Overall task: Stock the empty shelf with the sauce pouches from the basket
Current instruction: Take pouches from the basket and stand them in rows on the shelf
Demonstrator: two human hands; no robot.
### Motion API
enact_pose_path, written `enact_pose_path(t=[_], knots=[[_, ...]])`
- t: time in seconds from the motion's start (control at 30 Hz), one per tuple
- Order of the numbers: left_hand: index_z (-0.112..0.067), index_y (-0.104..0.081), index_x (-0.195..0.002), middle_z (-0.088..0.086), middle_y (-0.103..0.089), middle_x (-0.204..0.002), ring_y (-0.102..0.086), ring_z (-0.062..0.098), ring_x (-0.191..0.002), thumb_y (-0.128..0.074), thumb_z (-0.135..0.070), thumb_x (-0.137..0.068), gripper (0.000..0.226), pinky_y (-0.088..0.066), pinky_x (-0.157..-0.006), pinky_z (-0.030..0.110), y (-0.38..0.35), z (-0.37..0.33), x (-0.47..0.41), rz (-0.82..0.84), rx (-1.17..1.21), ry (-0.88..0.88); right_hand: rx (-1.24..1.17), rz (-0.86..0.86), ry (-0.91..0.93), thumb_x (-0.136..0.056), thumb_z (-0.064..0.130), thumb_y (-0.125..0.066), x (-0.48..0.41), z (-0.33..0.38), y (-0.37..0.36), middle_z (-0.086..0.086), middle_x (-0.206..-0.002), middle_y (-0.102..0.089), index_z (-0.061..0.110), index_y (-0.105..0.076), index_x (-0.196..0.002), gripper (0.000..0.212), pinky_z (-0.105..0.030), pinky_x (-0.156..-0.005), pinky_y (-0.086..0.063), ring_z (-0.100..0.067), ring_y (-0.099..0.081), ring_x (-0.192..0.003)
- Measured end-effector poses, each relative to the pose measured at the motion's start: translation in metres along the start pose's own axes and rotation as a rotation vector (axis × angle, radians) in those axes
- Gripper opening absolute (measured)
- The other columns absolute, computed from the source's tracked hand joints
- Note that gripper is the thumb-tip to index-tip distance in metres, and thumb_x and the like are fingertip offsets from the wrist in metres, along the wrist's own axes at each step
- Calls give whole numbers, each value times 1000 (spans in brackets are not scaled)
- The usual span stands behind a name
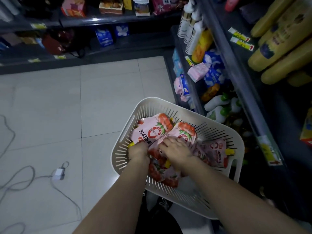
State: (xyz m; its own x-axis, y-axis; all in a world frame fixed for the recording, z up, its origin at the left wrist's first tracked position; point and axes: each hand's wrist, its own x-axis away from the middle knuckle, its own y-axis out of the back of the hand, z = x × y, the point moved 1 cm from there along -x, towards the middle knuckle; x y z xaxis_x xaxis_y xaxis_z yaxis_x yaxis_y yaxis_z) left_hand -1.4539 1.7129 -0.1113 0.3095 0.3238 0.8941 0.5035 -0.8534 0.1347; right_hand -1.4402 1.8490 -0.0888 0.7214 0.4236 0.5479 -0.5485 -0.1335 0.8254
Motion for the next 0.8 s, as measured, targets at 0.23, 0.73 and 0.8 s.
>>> enact_pose_path(t=[0.23,0.73,0.8], knots=[[-4,-56,-68,3,-56,-37,-49,12,-23,-63,8,-79,18,-38,-28,15,4,-1,5,45,146,126,114,-98,49,-83,12,-56,-10,-6,5,-7,-134,-43,14,-44,-129,48,-38,-110,-21,-25,-36,-127],[-6,-65,-93,9,-68,-82,-66,21,-63,-65,1,-83,11,-53,-58,29,8,7,29,74,177,-82,-41,4,35,-83,22,-60,29,-30,17,-1,-107,-64,26,-68,-105,24,-36,-92,-38,-23,-49,-107],[-12,-64,-78,9,-67,-78,-65,23,-67,-66,-3,-84,11,-53,-63,30,9,8,38,69,151,-206,-89,-43,26,-82,18,-61,37,-31,24,1,-104,-65,26,-70,-98,20,-34,-90,-41,-22,-51,-103]])
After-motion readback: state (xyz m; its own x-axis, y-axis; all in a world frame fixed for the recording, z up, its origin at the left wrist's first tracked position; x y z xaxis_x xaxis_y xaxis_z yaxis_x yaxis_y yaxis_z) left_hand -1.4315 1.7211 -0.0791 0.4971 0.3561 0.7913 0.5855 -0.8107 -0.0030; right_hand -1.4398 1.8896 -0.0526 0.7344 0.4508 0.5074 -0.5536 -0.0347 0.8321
